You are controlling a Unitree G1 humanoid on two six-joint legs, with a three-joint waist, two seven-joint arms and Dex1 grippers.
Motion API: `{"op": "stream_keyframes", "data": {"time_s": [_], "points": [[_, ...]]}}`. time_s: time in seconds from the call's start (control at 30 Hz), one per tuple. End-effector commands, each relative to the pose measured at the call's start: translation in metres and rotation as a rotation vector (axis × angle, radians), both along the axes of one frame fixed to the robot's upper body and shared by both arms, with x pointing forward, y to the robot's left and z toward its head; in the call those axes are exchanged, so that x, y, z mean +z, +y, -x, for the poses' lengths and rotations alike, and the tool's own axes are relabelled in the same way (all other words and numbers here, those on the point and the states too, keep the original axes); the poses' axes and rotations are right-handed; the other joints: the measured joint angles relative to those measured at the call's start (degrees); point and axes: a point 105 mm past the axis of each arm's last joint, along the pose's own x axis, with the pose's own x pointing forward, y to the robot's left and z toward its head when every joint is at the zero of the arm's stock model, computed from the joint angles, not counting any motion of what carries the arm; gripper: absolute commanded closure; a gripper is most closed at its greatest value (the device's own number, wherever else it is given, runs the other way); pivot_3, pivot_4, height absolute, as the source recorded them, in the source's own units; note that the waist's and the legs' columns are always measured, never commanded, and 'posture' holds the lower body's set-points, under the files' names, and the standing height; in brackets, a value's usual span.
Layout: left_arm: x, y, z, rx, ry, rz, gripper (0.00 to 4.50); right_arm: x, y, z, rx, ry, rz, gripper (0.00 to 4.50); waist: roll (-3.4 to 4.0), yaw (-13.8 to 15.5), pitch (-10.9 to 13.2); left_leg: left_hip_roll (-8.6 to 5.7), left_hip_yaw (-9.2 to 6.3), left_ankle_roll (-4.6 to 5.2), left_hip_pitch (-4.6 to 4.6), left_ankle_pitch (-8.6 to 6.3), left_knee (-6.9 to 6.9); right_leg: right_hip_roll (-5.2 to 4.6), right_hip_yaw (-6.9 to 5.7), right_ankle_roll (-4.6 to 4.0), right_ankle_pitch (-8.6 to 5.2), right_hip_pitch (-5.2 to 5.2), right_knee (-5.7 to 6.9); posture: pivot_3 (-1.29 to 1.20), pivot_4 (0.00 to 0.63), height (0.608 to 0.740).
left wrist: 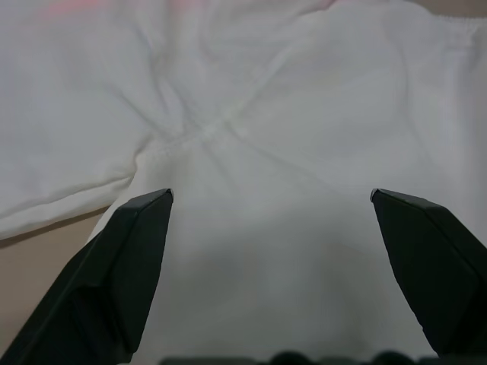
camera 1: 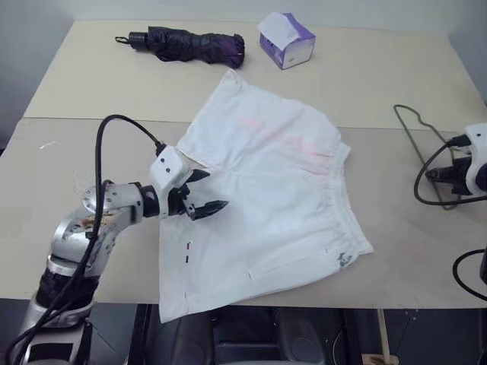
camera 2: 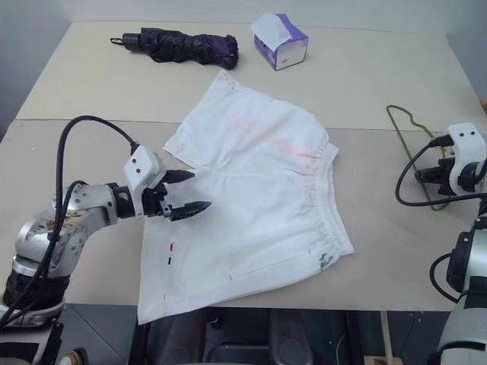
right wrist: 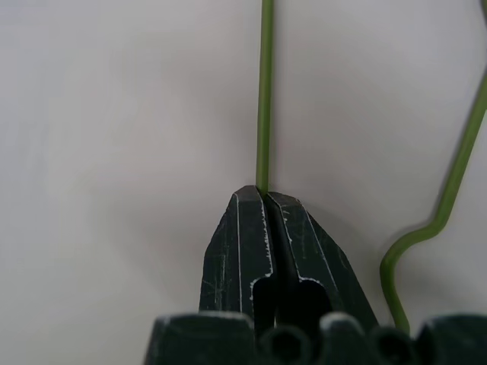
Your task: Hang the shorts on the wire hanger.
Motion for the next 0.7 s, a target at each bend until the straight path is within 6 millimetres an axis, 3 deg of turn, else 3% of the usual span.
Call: {"op": "stream_keyframes", "data": {"time_s": [0.03,0.3,0.6,0.7], "points": [[0.018,0.001,-0.006,0.065,0.044,0.182,0.0,0.021,0.019,-0.005,0.077,-0.092,-0.084,4.46,0.0,0.0,0.0,0.0,-0.04,-0.05,-0.01,0.03,0.0,0.0,0.0,0.0,0.0,0.0,0.03,0.02,0.263,0.74],[0.027,-0.011,-0.013,0.145,0.197,0.502,0.0,0.044,0.076,0.004,0.188,-0.315,-0.103,4.46,-0.01,0.5,-1.1,-0.1,-0.37,-0.62,-0.43,0.4,0.09,-0.07,-0.25,0.09,0.06,-0.22,0.09,0.01,0.175,0.74],[0.035,-0.028,-0.013,0.123,0.377,0.822,0.0,0.058,0.153,0.035,0.397,-0.538,0.036,4.46,-0.28,1.8,-5.5,-0.23,-0.44,-0.64,-0.63,0.42,0.08,-0.07,-0.26,0.12,0.08,-0.41,0.08,-0.04,0.119,0.74],[0.034,-0.038,-0.008,0.094,0.411,0.85,0.0,0.059,0.174,0.043,0.438,-0.586,0.038,4.46,-0.61,1.6,-6.7,-0.24,-0.49,-0.4,-0.6,0.32,0.09,-0.05,-0.25,0.13,0.14,-0.36,0.07,-0.05,0.114,0.74]]}}
